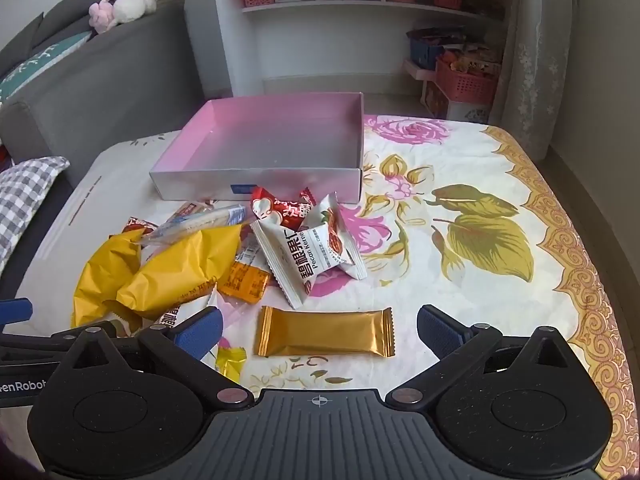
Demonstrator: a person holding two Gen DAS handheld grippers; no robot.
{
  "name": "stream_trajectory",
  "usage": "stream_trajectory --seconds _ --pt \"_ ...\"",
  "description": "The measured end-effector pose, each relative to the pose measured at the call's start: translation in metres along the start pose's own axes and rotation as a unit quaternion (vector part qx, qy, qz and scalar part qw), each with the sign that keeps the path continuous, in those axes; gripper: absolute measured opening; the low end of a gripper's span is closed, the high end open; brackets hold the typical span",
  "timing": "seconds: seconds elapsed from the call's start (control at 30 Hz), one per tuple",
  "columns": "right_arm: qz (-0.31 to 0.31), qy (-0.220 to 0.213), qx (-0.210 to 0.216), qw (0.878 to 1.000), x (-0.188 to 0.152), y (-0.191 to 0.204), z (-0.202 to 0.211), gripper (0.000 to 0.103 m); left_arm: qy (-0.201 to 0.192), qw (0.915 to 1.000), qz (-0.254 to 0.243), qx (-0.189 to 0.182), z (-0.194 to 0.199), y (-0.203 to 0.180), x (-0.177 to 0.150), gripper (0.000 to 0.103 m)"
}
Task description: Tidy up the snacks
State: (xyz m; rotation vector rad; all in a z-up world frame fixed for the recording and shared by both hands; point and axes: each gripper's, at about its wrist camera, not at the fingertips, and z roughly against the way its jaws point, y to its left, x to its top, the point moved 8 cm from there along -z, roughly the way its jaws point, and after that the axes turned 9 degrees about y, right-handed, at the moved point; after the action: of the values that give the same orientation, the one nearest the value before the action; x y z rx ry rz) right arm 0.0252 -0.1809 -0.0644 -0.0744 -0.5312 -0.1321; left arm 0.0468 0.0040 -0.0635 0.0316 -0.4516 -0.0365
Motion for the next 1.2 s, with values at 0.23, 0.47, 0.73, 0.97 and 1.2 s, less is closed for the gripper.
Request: stream_trajectory --seconds 0.23,0.47,0.73,0.97,1.2 --pt "0.002 0.001 0.001 1.0 -0.0005 0.0002 -0.0005 0.103 -0.002 1.0 -0.001 0.001 0.0008 0.0007 0.0003 0.103" --pt "0.003 0.0 0.001 1.0 -0.0006 0.0005 -0.0006 0.103 -0.003 1.0 -0.002 0.001 0.0016 0.0001 0.0009 0.103" --pt "0.003 0.001 -0.003 1.0 -0.0014 -0.0001 -0.0011 0.103 -0.004 1.0 -0.002 0.002 0.0017 0.0 0.0007 0.103" --pt "0.003 0.002 -0.003 1.0 -0.0011 0.0 -0.001 0.103 -0.004 1.0 -0.001 0.002 0.0016 -0.0002 0.0004 0.103" --pt "0.003 0.002 -0.003 1.0 -0.0012 -0.0002 -0.0008 0.103 -0.004 1.0 -0.001 0.002 0.0018 -0.0002 0.0004 0.103"
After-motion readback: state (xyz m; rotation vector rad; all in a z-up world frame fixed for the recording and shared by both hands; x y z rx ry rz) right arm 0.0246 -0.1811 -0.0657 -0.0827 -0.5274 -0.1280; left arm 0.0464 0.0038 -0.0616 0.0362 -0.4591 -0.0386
